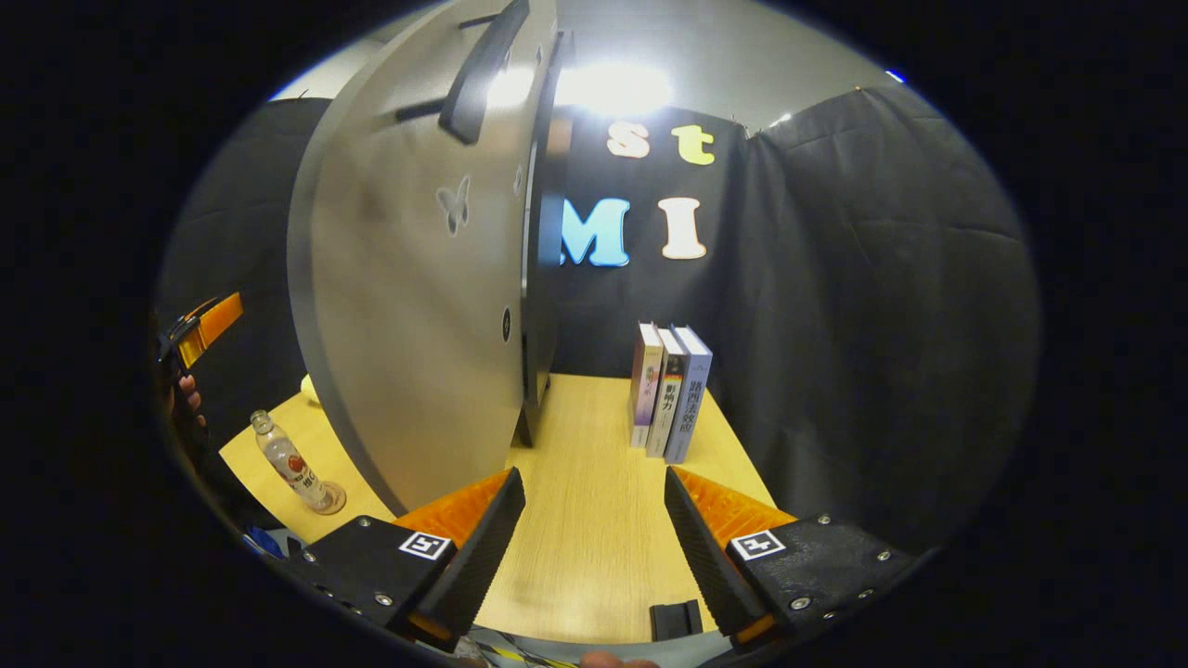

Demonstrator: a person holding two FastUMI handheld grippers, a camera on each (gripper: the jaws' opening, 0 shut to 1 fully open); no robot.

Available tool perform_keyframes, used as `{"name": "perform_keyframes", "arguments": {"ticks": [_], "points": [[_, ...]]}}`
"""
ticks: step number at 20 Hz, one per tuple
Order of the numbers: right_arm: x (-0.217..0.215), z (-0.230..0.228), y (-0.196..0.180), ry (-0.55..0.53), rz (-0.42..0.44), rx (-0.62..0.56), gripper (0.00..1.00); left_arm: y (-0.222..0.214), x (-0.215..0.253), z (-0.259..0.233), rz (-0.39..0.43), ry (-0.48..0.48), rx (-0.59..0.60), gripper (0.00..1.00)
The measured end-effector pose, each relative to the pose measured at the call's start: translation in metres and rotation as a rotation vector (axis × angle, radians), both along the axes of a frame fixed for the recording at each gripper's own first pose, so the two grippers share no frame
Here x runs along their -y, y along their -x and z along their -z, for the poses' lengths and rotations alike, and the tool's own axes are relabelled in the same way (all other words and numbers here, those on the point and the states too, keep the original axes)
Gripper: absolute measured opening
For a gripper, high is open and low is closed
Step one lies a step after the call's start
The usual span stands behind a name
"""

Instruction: Open the cabinet door with the right hand, grasp the bottle in the cabinet with the left hand and place it on the coaster, then close the cabinet door with the right hand.

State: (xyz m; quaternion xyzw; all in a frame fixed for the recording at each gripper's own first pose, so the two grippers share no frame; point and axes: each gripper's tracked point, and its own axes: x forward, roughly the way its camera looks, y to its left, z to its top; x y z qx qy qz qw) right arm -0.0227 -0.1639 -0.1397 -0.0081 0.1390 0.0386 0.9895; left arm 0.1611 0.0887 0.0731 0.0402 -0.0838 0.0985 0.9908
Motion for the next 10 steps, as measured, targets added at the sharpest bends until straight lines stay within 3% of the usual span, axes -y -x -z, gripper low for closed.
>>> {"name": "perform_keyframes", "arguments": {"ticks": [4, 8, 10], "points": [[0.028, -0.047, -0.004, -0.061, 0.056, 0.073, 0.94, 0.000, 0.007, -0.025, 0.033, -0.037, 0.032, 0.85], [0.041, -0.108, -0.008, -0.087, 0.074, 0.166, 0.94, 0.006, 0.031, -0.022, 0.120, -0.026, -0.022, 0.76], [0.036, -0.141, -0.009, -0.113, 0.056, 0.231, 0.93, 0.011, 0.034, -0.018, 0.127, -0.037, -0.057, 0.85]]}}
